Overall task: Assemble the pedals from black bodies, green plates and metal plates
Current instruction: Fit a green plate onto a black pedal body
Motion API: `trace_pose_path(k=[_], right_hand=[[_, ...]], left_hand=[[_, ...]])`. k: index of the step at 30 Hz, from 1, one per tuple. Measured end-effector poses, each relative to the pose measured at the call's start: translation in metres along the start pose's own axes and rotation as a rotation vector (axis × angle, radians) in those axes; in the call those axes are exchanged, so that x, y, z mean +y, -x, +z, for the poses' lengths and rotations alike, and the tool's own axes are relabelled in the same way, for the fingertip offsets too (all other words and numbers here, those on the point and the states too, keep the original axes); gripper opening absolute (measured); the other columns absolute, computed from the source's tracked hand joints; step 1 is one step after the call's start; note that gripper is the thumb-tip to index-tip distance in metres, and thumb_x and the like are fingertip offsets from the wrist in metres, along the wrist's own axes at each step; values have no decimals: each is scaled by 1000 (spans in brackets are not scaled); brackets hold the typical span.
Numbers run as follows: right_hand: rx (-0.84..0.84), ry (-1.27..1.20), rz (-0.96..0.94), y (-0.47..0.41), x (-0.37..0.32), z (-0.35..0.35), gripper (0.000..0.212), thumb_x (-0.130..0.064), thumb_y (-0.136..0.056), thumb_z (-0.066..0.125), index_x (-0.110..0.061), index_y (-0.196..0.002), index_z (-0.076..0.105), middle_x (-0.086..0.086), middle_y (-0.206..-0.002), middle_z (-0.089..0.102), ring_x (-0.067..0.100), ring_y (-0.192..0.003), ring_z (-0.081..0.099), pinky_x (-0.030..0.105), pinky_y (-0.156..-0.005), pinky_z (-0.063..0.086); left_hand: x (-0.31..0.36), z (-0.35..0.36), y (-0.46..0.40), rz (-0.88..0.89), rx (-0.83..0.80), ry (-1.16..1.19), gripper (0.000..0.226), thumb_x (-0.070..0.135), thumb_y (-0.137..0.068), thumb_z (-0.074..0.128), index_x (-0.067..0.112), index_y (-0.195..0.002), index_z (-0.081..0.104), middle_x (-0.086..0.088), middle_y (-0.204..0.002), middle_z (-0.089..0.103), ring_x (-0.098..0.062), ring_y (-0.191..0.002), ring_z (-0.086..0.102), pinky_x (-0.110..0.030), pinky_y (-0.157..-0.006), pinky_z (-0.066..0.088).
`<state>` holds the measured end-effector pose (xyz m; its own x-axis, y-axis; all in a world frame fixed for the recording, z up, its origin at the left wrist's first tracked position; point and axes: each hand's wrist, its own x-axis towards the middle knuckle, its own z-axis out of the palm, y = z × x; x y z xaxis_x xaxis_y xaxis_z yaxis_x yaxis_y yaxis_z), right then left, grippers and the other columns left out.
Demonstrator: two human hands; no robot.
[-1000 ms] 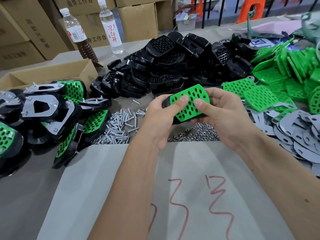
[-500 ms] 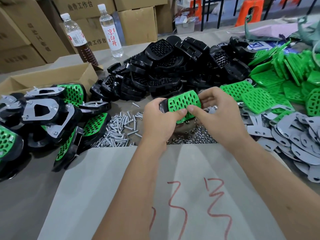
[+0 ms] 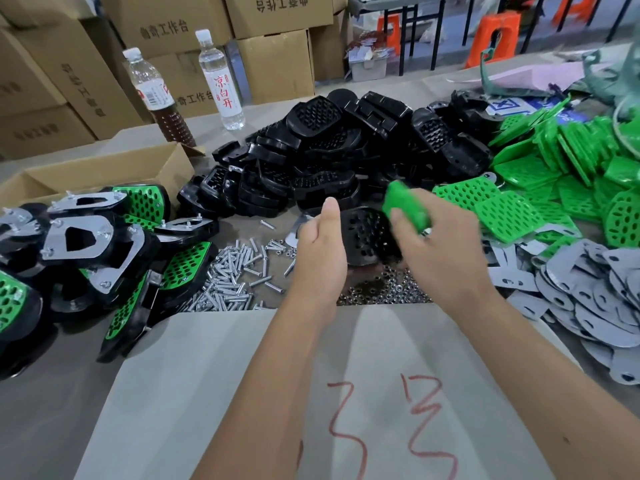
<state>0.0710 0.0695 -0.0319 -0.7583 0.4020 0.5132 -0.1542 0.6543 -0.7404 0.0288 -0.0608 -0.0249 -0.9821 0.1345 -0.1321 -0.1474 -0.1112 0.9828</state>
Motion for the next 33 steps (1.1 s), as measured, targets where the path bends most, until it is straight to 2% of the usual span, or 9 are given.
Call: trace_pose_path(k=[3,5,7,10,15,22,26,30,33], right_hand=[[197,-176,210,-5,9,-7,27,-19,-102,55,-13,-76,55,16,-72,60,17,-51,67,44,-46,50],[284,-320,296,-4,8,-9,19,-18,-103,52,-25,-88,60,12,-85,64,17,-57,72,36,-42,56],[296,-386,302,-4,6,-6,19,-18,-103,51,-34,-105,61,5,-93,65,19,-61,74,31,-45,58],[287,-342,286,-5,10,-3,22,-16,-102,51,-31,-115,60,-14,-80,64,27,-57,70,36,-46,59],[400,-280,331,-8,11,-4,21,-16,-85,48,-23,-98,63,0,-69,60,39,-65,56,58,-59,53],[391,-299,318,-8,16,-3,16,-4,-89,53,-17,-90,61,-2,-58,46,13,-49,37,32,-47,35],[374,-379,354,-10,13,-3,16,-10,-89,52,-23,-90,62,18,-72,61,39,-59,53,50,-50,50],[340,-484,407,-11,12,-2,12,-18,-79,48,-18,-81,60,24,-77,63,37,-60,55,59,-55,50],[157,-495,321,-9,11,2,12,-17,-78,48,-15,-81,60,19,-77,66,44,-69,58,60,-60,51]], left_hand=[[10,2,-4,125,113,33,41,38,-112,44,17,-86,67,1,-80,77,-17,-70,75,-46,-66,65],[20,0,-16,275,261,6,24,32,-113,45,18,-117,64,-2,-115,73,-7,-100,71,-46,-97,57],[34,-1,-26,526,359,-260,46,33,-111,50,13,-152,43,-10,-161,41,-15,-148,40,-44,-124,32],[43,29,-43,953,339,-676,49,33,-105,59,11,-148,52,-19,-169,21,-33,-159,15,-58,-128,15],[44,108,-84,883,-133,-1146,41,9,-96,63,13,-137,63,-12,-161,38,-32,-155,22,-53,-127,19],[31,147,-152,817,-351,-1786,87,9,-97,58,25,-168,10,-8,-176,-3,-33,-161,-10,-53,-130,-1],[39,146,-154,1014,-145,-1802,59,16,-87,73,23,-143,52,-9,-151,48,-33,-145,38,-48,-121,26],[41,129,-143,951,-60,-1667,42,37,-94,66,13,-128,59,-12,-127,63,-33,-124,54,-42,-91,45],[48,99,-131,840,60,-1202,22,31,-98,58,10,-106,57,-11,-101,64,-34,-98,58,-36,-75,38]])
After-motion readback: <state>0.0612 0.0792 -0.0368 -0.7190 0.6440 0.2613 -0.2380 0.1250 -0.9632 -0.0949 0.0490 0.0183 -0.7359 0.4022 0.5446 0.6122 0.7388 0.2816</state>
